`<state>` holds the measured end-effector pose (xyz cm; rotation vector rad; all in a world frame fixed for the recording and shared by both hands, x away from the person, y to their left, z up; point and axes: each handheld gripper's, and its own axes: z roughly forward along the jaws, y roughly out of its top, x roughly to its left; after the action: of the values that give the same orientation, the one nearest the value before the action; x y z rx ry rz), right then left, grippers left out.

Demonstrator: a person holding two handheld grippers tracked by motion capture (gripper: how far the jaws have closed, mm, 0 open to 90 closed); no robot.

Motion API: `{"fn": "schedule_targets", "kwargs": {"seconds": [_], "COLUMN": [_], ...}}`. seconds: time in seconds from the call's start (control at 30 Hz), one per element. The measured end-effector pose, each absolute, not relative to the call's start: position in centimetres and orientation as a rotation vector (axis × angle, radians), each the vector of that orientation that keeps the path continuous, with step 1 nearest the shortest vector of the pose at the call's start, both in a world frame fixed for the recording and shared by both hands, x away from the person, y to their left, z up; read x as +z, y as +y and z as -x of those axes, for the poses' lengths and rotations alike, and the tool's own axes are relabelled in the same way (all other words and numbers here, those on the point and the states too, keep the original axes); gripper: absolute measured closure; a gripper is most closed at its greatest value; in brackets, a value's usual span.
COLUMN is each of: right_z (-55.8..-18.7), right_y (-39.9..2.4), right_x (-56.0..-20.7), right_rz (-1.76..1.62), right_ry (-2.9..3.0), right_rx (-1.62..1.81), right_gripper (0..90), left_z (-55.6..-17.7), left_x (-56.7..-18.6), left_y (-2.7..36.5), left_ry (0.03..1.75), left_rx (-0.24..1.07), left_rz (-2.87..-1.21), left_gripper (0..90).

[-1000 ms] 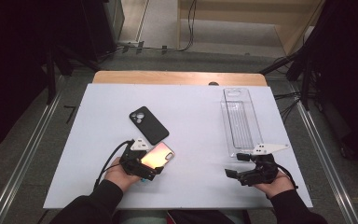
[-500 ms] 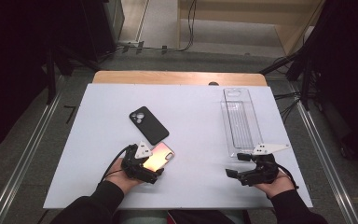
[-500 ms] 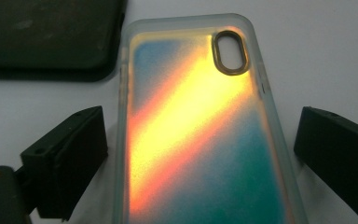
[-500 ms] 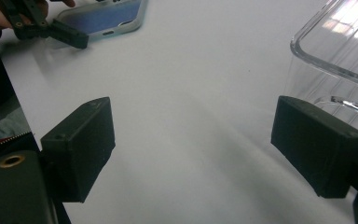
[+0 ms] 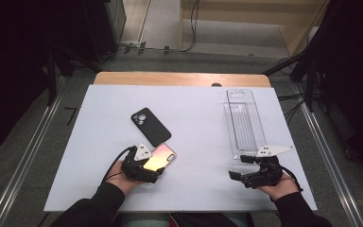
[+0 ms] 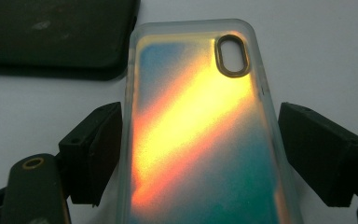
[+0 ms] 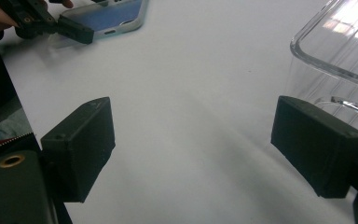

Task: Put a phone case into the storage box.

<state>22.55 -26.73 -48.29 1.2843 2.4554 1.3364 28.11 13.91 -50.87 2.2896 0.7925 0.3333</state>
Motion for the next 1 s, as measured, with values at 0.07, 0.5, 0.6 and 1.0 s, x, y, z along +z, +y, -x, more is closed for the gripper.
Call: {"fn": "schedule_targets", "kwargs": {"seconds": [0.07, 0.5, 0.6, 1.0], "right_z": [-22.5, -22.6, -22.5, -22.5], "right_y": [-26.7, -26.7, -26.7, -26.6], "right_x": [-48.3, -48.3, -48.3, -48.0], "right_rz": [-1.286, -1.285, -1.283, -1.268], "right_ry": [2.453, 2.457, 2.459, 2.459], "right_rx": [1.339, 1.343, 1.344, 1.366], "right_gripper": [11.8, 11.8, 11.8, 11.7], "left_z": [-28.1, -28.5, -28.4, -28.2], "left_x": [-50.8, -50.2, -49.9, -46.7], "left_y": [13.9, 14.0, 14.0, 13.9], "left_ry": [0.797, 0.828, 0.831, 0.832], "left_rx": [0.331, 0.227, 0.220, 0.182], "left_rz": [-2.292, -2.288, -2.280, -2.192], "left_gripper": [16.6, 17.0, 17.0, 17.0]}}
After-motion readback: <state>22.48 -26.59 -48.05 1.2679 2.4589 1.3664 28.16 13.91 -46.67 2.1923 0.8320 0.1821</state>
